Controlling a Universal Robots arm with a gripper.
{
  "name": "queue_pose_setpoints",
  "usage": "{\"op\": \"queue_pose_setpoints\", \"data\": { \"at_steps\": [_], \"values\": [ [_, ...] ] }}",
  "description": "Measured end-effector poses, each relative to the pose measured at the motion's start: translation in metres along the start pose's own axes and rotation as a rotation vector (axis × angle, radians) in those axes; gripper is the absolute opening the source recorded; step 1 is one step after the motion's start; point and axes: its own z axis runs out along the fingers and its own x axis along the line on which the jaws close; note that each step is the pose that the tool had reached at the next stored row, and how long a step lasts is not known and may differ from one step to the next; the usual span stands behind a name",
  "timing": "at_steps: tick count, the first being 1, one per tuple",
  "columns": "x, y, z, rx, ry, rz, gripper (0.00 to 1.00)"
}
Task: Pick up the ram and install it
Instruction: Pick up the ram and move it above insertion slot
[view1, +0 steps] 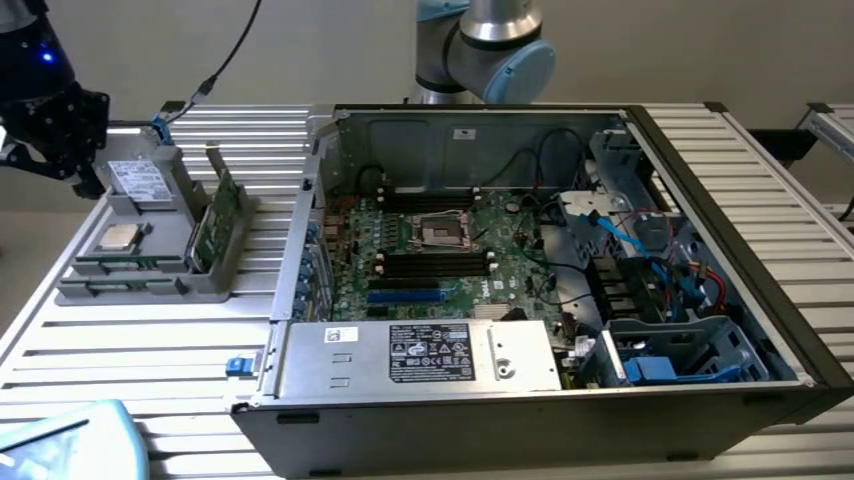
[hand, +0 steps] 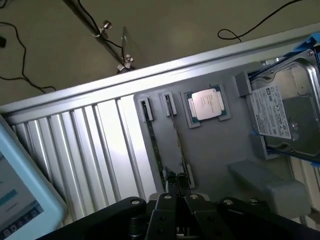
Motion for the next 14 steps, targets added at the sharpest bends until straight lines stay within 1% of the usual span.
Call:
{"op": "queue_pose_setpoints", "data": {
  "at_steps": [5,6,7,9,11,12,14],
  "values": [
    [0.0000,-0.0001,0.0003,0.0013,-0.0006,-0.092,0.12],
    [-0.0001,0.0000,0.0004,0.0016,-0.0008,-0.111,0.18],
    [-0.0001,0.0000,0.0005,0.0017,-0.0009,-0.129,0.18],
    [0.0000,0.0001,0.0007,0.0022,-0.0011,-0.165,0.31],
    [0.0000,0.0001,0.0010,0.0026,-0.0012,-0.201,0.31],
    [0.0000,0.0001,0.0012,0.0028,-0.0013,-0.219,0.37],
    [0.0000,0.0001,0.0015,0.0033,-0.0013,-0.254,0.37]
  ]
}}
